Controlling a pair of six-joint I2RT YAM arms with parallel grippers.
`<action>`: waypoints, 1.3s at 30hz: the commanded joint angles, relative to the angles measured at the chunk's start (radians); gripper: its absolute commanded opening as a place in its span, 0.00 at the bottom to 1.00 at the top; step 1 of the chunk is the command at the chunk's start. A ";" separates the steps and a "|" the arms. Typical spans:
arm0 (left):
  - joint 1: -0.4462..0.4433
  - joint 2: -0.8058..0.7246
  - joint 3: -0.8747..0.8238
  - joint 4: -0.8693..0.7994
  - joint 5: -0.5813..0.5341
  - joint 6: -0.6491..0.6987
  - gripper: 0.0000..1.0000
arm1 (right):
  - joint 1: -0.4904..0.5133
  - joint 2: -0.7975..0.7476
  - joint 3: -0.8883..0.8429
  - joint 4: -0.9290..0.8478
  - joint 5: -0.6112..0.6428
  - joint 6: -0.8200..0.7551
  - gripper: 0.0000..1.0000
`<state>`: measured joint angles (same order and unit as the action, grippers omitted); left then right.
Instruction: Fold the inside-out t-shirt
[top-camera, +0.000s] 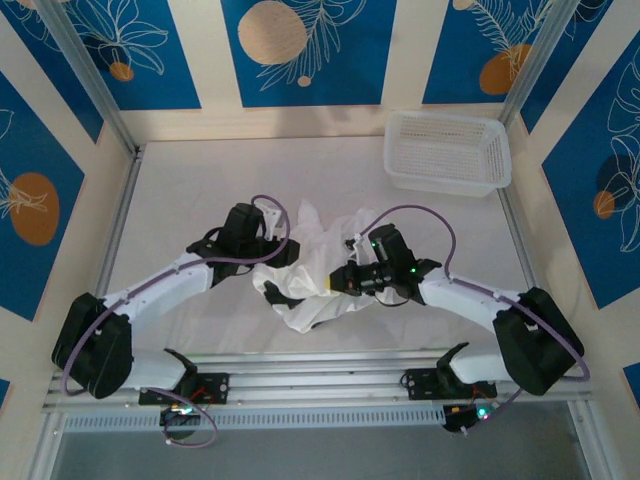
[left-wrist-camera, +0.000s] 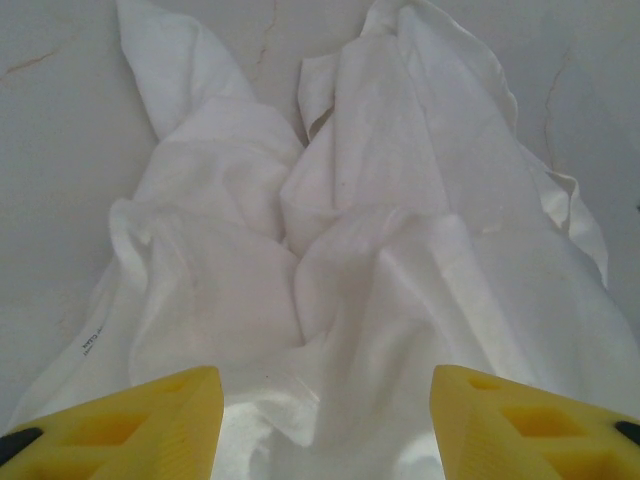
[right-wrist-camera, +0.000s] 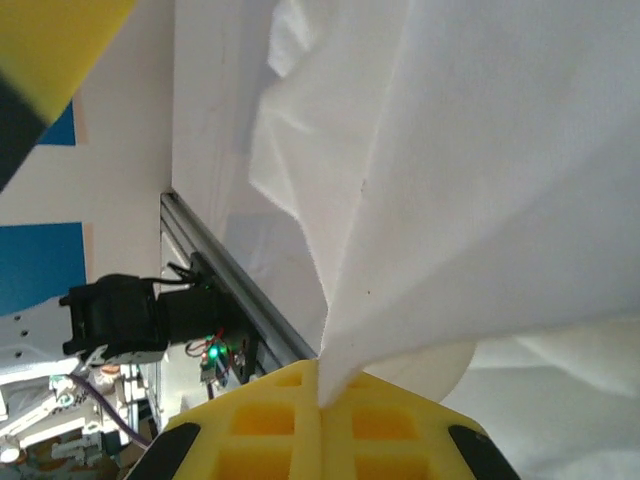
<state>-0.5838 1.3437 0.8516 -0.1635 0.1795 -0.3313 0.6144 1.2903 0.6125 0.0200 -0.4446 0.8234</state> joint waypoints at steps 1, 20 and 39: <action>-0.001 0.017 -0.006 0.032 0.032 -0.002 0.57 | 0.006 -0.078 -0.014 -0.034 0.042 0.010 0.07; -0.001 -0.010 -0.027 0.021 -0.005 0.013 0.57 | 0.266 -0.095 0.213 -0.441 0.662 -0.625 0.31; 0.012 -0.096 -0.108 0.034 -0.106 -0.047 0.57 | 0.429 0.299 0.408 -0.585 1.010 -0.388 0.58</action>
<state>-0.5800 1.2839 0.7650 -0.1493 0.1184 -0.3477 1.0309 1.5562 0.9974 -0.5369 0.4194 0.4259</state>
